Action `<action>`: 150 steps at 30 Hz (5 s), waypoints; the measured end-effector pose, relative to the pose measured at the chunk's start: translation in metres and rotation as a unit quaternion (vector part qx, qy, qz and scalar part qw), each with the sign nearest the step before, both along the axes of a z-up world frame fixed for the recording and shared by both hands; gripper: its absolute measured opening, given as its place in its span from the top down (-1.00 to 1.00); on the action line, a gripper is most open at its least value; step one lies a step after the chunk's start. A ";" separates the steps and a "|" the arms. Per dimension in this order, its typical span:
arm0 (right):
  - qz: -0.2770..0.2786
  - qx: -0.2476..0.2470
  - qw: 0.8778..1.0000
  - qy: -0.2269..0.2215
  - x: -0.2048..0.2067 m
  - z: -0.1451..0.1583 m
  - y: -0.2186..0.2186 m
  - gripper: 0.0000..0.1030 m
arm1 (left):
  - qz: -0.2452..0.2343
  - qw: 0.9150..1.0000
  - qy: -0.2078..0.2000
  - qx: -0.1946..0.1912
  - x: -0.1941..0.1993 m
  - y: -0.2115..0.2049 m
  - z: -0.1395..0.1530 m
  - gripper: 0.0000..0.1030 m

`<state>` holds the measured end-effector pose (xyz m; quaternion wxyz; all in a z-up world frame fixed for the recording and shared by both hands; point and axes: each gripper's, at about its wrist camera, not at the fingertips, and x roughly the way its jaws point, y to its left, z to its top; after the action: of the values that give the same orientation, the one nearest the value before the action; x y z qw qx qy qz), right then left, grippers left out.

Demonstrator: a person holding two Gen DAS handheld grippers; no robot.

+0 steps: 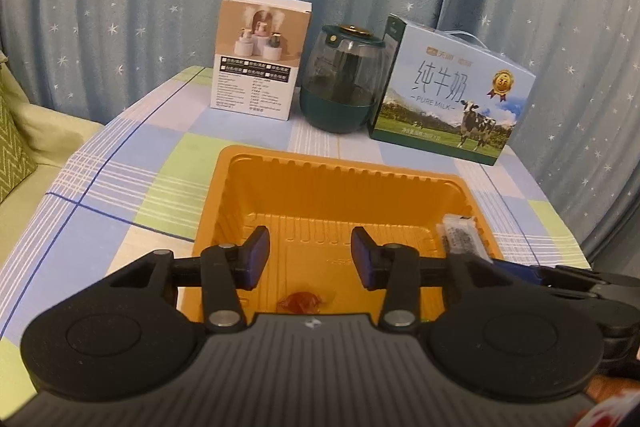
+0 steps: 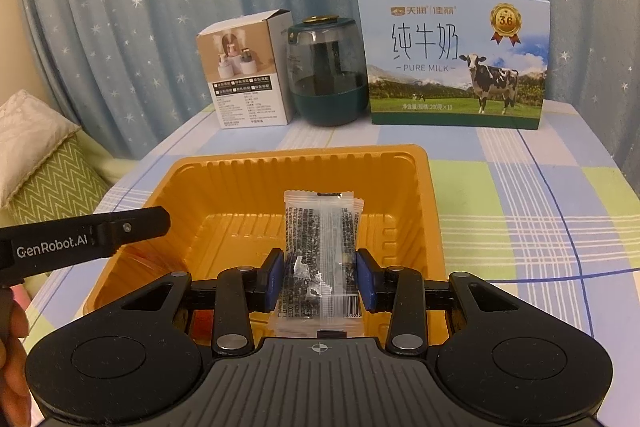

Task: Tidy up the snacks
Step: 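Carry both snacks over the orange tray and release them inside, then return both tools to the pile and grasp a red square packet with the left tool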

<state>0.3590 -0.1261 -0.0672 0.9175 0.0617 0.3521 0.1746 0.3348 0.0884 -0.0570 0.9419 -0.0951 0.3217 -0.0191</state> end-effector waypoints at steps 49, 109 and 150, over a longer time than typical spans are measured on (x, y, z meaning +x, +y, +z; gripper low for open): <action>-0.041 0.033 0.997 -0.056 -0.033 0.017 -0.032 0.05 | 0.009 0.999 -0.021 0.027 -0.048 0.007 0.017 0.09; -0.033 0.019 0.998 0.042 -0.187 -0.017 -0.065 0.05 | -0.061 0.994 0.088 0.021 -0.202 -0.052 -0.056 0.01; 0.049 0.006 0.997 0.058 -0.182 -0.032 -0.031 0.05 | -0.082 0.987 0.074 0.117 -0.184 -0.043 -0.070 0.17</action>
<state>0.1768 -0.1567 -0.0992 0.8854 0.0597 0.4068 0.2171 0.1504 0.0455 -0.1269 0.9155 0.0416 0.3968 -0.0511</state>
